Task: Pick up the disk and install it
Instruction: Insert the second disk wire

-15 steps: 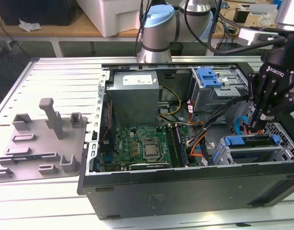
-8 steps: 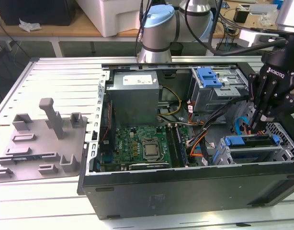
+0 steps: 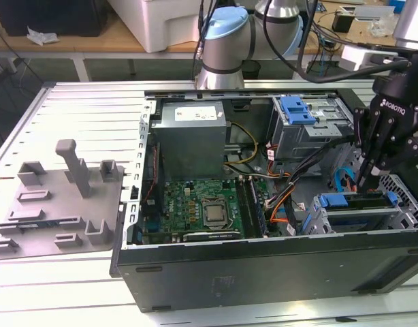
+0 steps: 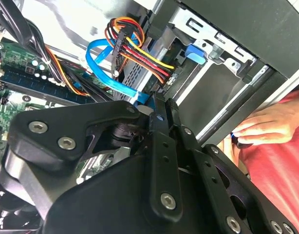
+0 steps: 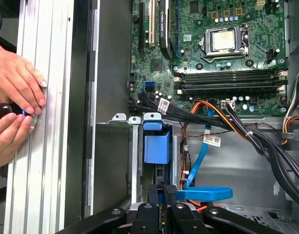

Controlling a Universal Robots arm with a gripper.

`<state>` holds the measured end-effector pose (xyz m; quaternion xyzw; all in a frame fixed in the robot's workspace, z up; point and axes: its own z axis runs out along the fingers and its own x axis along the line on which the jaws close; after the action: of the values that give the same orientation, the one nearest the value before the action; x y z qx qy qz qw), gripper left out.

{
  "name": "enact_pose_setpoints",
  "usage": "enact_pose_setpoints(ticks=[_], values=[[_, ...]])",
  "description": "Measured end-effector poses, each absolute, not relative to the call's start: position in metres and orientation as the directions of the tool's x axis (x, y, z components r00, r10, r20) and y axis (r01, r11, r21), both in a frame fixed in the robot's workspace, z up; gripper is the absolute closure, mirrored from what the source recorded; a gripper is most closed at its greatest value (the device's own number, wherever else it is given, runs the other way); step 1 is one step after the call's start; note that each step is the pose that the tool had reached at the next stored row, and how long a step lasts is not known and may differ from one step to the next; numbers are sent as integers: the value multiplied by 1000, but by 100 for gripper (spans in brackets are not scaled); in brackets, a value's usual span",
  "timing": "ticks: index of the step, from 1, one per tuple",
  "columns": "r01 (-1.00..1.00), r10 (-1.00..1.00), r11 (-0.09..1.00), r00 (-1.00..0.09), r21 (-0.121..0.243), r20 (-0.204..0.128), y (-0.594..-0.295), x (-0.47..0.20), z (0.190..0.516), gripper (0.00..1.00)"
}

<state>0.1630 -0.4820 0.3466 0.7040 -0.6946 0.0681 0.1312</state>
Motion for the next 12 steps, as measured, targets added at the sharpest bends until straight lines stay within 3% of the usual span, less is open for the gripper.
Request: enact_pose_setpoints(ticks=[12], values=[[-996, -960, -1, 26, 91, 279, -483, 164, 346, 84]])
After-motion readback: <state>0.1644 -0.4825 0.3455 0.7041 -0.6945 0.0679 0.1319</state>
